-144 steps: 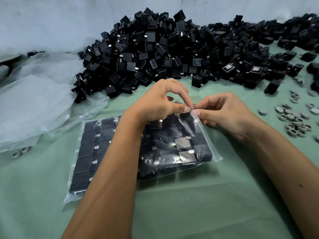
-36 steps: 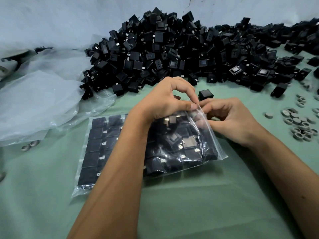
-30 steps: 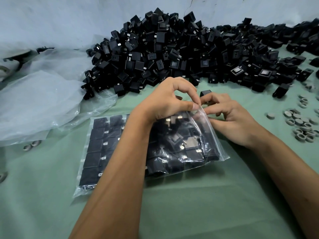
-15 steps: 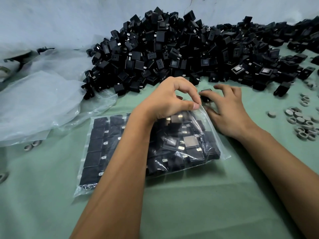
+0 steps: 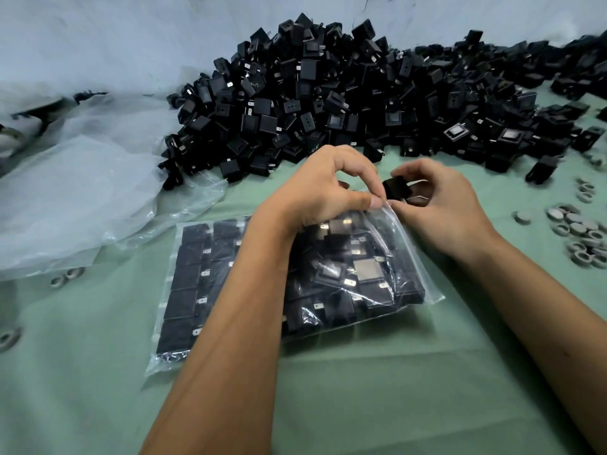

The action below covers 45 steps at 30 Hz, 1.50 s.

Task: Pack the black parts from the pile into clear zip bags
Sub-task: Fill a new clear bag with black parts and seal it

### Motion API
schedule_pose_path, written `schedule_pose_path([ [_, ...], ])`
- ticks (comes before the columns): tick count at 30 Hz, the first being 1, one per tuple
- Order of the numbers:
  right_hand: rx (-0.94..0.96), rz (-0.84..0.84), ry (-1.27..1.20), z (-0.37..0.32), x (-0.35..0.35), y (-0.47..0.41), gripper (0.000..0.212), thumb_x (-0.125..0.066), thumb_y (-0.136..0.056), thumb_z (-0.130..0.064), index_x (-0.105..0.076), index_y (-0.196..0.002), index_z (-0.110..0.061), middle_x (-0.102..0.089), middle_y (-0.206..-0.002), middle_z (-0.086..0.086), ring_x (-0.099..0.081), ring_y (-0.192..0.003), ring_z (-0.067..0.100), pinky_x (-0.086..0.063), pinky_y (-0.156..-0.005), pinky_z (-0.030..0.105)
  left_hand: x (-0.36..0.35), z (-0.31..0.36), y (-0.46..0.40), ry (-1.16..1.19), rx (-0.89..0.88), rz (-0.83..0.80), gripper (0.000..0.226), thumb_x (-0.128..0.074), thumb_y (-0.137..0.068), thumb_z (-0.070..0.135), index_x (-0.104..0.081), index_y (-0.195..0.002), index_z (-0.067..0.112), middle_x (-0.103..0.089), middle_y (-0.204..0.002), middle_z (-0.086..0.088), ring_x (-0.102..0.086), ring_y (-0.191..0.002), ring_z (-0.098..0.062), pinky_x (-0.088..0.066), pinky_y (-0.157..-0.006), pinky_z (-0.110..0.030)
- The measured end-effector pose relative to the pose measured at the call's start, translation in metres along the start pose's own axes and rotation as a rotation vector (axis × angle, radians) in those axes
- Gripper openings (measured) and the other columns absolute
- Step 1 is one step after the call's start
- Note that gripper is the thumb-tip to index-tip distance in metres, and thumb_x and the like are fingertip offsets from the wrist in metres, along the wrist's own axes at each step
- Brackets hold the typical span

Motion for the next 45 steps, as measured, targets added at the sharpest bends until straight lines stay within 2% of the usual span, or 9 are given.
schedule_pose_path([
  [5, 0.129, -0.116, -0.046, -0.001, 0.005, 0.014, 0.044, -0.084, -0.084, -0.009, -0.073, -0.125, -0.018, -0.073, -0.109, 0.001, -0.071, -0.102, 0.015, -0.06, -0.089, 0.036, 0.0, 0.0, 0.0, 0.011, 0.006, 0.011, 0.01, -0.085, -0.08, 0.01, -0.081, -0.087, 0.015, -0.067, -0.115, 0.002, -0.06, -0.111, -0.003, -0.05, -0.094, -0.026],
  [9, 0.12, -0.152, -0.169, -0.002, 0.002, 0.013, 0.012, -0.067, -0.1, -0.013, -0.074, -0.109, -0.01, -0.075, -0.09, 0.002, -0.069, -0.081, 0.009, -0.053, -0.077, 0.023, -0.001, 0.002, 0.0, 0.015, -0.004, 0.017, 0.01, -0.086, -0.08, 0.01, -0.081, -0.087, 0.016, -0.065, -0.117, 0.001, -0.06, -0.113, -0.002, -0.051, -0.098, -0.031],
  [12, 0.143, -0.116, -0.094, -0.003, 0.002, 0.013, 0.029, -0.055, -0.108, -0.024, -0.073, -0.089, -0.012, -0.059, -0.061, -0.005, -0.05, -0.056, 0.003, -0.039, -0.057, 0.016, -0.001, 0.001, 0.0, 0.022, 0.004, 0.016, 0.009, -0.085, -0.081, 0.01, -0.08, -0.087, 0.014, -0.066, -0.117, 0.0, -0.06, -0.114, -0.004, -0.052, -0.101, -0.036],
  [20, 0.083, -0.182, -0.181, -0.007, -0.006, 0.016, 0.024, -0.057, -0.106, -0.017, -0.077, -0.093, -0.019, -0.067, -0.066, -0.02, -0.057, -0.058, -0.006, -0.041, -0.058, 0.007, 0.0, 0.0, 0.001, 0.008, -0.006, 0.02, 0.009, -0.086, -0.08, 0.013, -0.08, -0.087, 0.016, -0.067, -0.116, 0.003, -0.06, -0.113, 0.0, -0.053, -0.099, -0.036],
  [27, 0.038, -0.174, -0.296, -0.011, -0.008, 0.019, 0.018, -0.07, -0.098, -0.022, -0.077, -0.089, -0.008, -0.075, -0.076, 0.014, -0.063, -0.059, 0.016, -0.048, -0.052, 0.021, 0.001, 0.0, 0.0, 0.008, -0.007, 0.013, 0.01, -0.087, -0.08, 0.014, -0.08, -0.087, 0.016, -0.066, -0.115, 0.004, -0.059, -0.114, 0.0, -0.052, -0.098, -0.033],
  [30, 0.036, -0.187, -0.314, -0.014, -0.007, 0.02, 0.016, -0.066, -0.101, -0.017, -0.081, -0.098, -0.013, -0.078, -0.08, 0.004, -0.065, -0.065, 0.017, -0.051, -0.057, 0.024, 0.001, 0.001, 0.001, 0.033, -0.011, 0.017, 0.009, -0.086, -0.08, 0.013, -0.08, -0.086, 0.015, -0.066, -0.116, 0.002, -0.06, -0.114, -0.002, -0.051, -0.096, -0.029],
  [33, -0.04, -0.133, -0.394, -0.01, -0.002, 0.016, 0.023, -0.054, -0.106, -0.007, -0.075, -0.113, -0.014, -0.073, -0.076, 0.001, -0.05, -0.06, 0.018, -0.037, -0.048, 0.024, 0.001, 0.001, 0.002, 0.041, 0.003, 0.024, 0.009, -0.086, -0.08, 0.012, -0.08, -0.087, 0.013, -0.065, -0.118, 0.0, -0.061, -0.114, -0.005, -0.051, -0.097, -0.031],
  [39, -0.054, -0.385, -0.482, -0.015, -0.007, 0.021, 0.033, -0.047, -0.109, -0.011, -0.064, -0.135, -0.022, -0.067, -0.064, 0.0, -0.036, -0.041, 0.011, -0.022, -0.037, 0.022, 0.0, 0.002, 0.003, 0.035, 0.017, 0.022, 0.008, -0.084, -0.081, 0.009, -0.08, -0.088, 0.011, -0.065, -0.118, -0.002, -0.062, -0.113, -0.009, -0.051, -0.102, -0.043],
  [45, -0.029, -0.417, -0.438, -0.017, 0.003, 0.02, 0.037, -0.043, -0.109, -0.008, -0.058, -0.14, -0.023, -0.072, -0.067, -0.002, -0.046, -0.036, 0.012, -0.027, -0.034, 0.014, 0.001, 0.003, 0.003, 0.037, 0.019, 0.023, 0.008, -0.084, -0.081, 0.01, -0.08, -0.089, 0.01, -0.066, -0.117, -0.002, -0.062, -0.112, -0.007, -0.051, -0.103, -0.042],
])
Point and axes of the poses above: each hand's wrist, its own y-axis away from the middle knuckle, its own x-axis out of the back of the hand, z = x × y, the point moved 3 cm from there along -y, towards the middle knuckle
